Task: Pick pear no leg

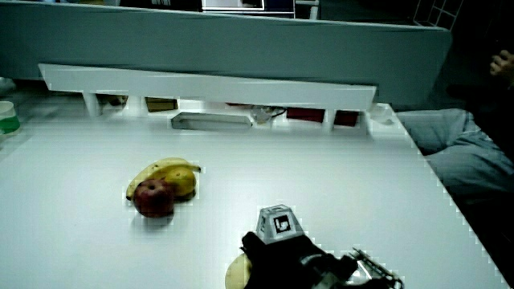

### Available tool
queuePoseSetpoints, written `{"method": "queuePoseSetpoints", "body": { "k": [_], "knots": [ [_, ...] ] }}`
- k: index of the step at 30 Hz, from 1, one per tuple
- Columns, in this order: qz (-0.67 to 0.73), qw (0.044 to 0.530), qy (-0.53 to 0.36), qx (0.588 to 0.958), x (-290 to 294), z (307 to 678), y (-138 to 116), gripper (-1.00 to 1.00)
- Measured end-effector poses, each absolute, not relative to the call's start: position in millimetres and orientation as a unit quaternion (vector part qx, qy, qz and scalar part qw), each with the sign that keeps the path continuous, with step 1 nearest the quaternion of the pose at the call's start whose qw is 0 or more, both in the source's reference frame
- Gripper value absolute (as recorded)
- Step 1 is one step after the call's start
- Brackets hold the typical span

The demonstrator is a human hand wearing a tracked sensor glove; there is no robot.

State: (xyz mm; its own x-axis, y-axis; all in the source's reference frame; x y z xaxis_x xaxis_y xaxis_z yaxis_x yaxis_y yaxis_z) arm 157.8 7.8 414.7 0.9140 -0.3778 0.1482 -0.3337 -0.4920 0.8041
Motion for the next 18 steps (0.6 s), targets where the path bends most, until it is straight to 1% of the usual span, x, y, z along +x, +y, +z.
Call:
{"method": "queuePoseSetpoints", "body": {
  "k": [5,6,8,11,18],
  "knots": [
    [-0.024,0.435,-0.210,0.876,155.9,410.4,6.7,0.65],
    [-0.023,0.436,-0.211,0.874,156.6,412.4,7.0,0.71],
    [-0.028,0.421,-0.216,0.881,154.3,408.3,6.6,0.82],
    [-0.029,0.421,-0.220,0.880,153.4,408.9,6.2,1.00],
    [-0.024,0.403,-0.228,0.886,148.3,393.3,0.0,1.00]
  ]
}}
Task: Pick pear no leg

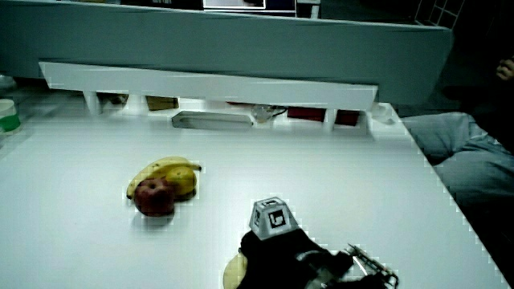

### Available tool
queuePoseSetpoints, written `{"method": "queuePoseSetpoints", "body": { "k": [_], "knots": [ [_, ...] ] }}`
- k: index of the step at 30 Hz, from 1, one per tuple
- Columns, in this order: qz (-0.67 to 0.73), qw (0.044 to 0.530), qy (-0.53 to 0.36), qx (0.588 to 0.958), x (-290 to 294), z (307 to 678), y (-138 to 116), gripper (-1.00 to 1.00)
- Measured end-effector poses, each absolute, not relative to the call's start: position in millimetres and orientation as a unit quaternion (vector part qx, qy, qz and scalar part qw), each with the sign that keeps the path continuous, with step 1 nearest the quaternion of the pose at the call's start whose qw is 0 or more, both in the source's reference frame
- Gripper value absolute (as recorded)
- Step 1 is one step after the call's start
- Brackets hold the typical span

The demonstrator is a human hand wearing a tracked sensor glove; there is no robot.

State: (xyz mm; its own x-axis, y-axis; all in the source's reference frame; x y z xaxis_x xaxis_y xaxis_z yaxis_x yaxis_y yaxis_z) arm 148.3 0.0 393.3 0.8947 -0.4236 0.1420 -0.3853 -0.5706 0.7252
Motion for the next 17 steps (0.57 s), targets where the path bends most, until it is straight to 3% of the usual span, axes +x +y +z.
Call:
{"method": "queuePoseSetpoints", "body": {
  "k": [17],
  "knots": [
    [-0.006,0.333,-0.220,0.917,132.6,351.1,-46.4,1.00]
  ]
}}
